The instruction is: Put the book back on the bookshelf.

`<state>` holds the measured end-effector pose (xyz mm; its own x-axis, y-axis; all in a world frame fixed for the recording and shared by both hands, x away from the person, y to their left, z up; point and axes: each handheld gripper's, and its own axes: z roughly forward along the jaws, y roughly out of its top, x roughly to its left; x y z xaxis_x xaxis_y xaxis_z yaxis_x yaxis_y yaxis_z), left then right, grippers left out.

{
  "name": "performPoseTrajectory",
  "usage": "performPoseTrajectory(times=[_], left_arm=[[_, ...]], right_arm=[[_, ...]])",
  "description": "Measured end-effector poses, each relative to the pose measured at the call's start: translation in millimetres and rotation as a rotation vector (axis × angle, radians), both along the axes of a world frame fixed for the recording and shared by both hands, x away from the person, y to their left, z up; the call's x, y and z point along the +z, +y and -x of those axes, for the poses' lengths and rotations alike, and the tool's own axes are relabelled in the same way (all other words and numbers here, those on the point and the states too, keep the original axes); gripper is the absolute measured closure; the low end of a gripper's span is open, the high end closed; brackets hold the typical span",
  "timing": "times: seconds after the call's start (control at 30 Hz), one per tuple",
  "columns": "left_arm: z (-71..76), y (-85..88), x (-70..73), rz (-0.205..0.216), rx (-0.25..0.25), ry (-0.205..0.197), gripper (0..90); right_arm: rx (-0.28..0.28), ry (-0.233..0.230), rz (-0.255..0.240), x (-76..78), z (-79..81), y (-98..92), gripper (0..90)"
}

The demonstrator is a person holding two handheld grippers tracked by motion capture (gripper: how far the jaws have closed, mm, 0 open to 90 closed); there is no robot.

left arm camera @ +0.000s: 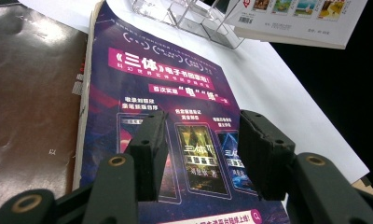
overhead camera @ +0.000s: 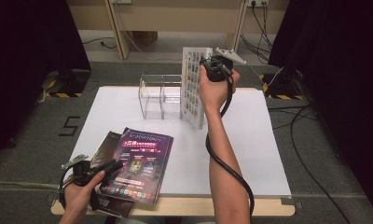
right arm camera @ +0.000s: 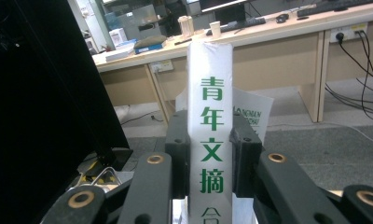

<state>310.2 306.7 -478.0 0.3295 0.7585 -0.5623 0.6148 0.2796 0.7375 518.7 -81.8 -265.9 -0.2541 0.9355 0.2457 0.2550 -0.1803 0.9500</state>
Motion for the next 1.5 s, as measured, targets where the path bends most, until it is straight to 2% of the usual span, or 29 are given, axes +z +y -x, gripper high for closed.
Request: performPoseTrajectory(times=[0.4,0.6,1.03,1.33,1.5], left_arm=[[-0.3,-0.7,-0.2,0.002,-0.003,-0.002,51.8],[-0.2,0.0,0.1,0.0,-0.003,-0.002,51.8],[-0.1,0.3,0.0,0.002,-0.004,-0.004,51.9],[-0.7,-0.8,-0.7,0.005,-0.009,-0.005,51.9],[-0.4,-0.7,-0.1,0.007,-0.011,-0.006,51.9]], right_arm=[[-0.009,-0.054,-0.004,3.4,-15.6,3.3,74.0],[-0.016,-0.065,0.007,2.3,-24.0,7.3,74.0],[-0.002,-0.036,-0.003,-4.8,-37.0,9.7,74.0],[-0.008,-0.065,-0.002,-5.0,-48.6,12.0,74.0],[-0.009,-0.047,-0.01,-4.9,-47.7,14.4,74.0]])
